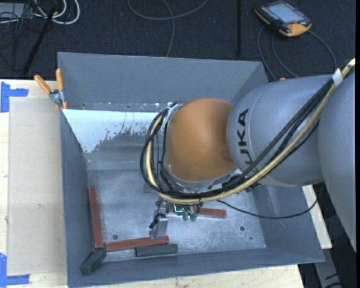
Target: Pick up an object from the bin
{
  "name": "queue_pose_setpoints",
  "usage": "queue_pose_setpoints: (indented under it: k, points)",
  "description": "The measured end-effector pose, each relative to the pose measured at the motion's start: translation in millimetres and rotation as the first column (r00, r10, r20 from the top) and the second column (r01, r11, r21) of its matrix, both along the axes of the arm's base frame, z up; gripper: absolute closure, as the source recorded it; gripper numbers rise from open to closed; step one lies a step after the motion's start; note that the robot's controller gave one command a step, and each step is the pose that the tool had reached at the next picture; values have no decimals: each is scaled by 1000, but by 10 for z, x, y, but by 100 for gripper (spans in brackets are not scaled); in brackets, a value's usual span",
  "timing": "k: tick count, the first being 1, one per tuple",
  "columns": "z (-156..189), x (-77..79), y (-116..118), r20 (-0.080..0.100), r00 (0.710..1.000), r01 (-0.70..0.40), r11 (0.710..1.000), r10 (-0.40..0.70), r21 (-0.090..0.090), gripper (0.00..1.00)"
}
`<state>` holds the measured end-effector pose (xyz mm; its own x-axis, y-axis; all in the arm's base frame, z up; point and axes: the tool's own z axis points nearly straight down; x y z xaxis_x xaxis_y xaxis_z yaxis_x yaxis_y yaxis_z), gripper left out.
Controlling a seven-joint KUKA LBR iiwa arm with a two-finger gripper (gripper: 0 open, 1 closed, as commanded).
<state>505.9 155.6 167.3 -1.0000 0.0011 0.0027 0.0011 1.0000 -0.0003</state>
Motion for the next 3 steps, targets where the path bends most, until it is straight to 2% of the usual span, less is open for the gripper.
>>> queue_pose_setpoints:
  k: [1, 2, 3]
  points:
    - [-418, -126, 39, 9, 1000, -23, 1000, 23, 2, 0]
    - [-897, -292, 36, 4, 997, -82, 997, 82, 1, 0]
    - [-907, -244, 508, 3, 997, -81, 997, 81, 2, 100]
